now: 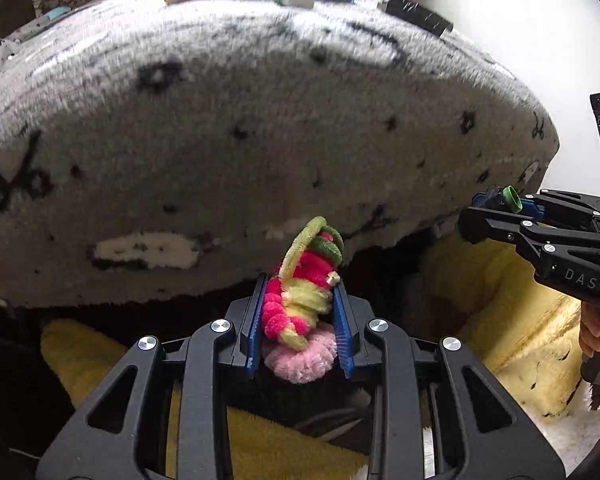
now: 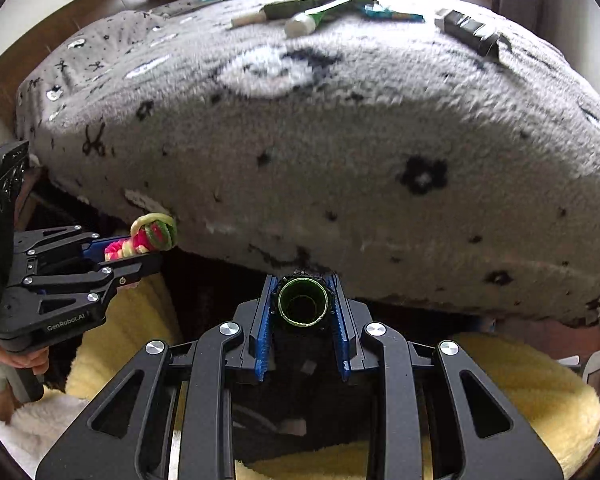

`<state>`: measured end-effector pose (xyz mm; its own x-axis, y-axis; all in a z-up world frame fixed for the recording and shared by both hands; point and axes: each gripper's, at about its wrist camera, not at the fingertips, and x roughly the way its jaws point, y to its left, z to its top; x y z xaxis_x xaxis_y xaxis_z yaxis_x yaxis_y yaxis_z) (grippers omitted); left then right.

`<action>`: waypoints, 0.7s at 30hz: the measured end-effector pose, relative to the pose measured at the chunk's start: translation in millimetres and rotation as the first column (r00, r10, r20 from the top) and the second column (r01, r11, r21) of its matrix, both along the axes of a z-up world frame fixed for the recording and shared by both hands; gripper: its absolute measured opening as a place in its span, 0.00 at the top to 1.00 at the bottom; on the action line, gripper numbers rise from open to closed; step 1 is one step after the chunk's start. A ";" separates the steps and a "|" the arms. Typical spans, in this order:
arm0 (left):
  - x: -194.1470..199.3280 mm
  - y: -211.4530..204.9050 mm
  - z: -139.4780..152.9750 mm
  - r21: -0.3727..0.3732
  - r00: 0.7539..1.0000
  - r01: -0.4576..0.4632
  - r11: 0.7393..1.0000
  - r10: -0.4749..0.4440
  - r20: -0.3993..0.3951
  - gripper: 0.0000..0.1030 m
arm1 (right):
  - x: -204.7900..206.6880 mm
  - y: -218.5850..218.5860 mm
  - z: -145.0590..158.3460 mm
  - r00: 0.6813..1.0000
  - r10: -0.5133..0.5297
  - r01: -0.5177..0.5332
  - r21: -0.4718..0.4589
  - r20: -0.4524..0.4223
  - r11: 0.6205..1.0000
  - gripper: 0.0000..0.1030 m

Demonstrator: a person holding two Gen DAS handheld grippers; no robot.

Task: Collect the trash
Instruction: 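Lower both tools to the bin and release the roller and toy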

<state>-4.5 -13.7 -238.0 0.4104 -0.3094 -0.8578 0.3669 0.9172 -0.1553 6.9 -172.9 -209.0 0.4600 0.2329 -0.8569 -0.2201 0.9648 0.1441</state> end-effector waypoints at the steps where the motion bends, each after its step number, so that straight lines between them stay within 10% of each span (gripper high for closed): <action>1: -0.1 0.5 -5.4 0.005 1.000 -0.002 1.000 0.003 -0.013 0.73 | 0.2 1.9 -3.9 1.000 0.002 -0.002 -0.003 -0.010 1.000 0.74; 21: 1.7 -2.6 -82.5 0.043 0.977 -0.006 0.999 0.015 -0.211 0.72 | 15.0 14.2 -71.6 0.979 -0.022 0.030 0.037 -0.205 0.999 0.74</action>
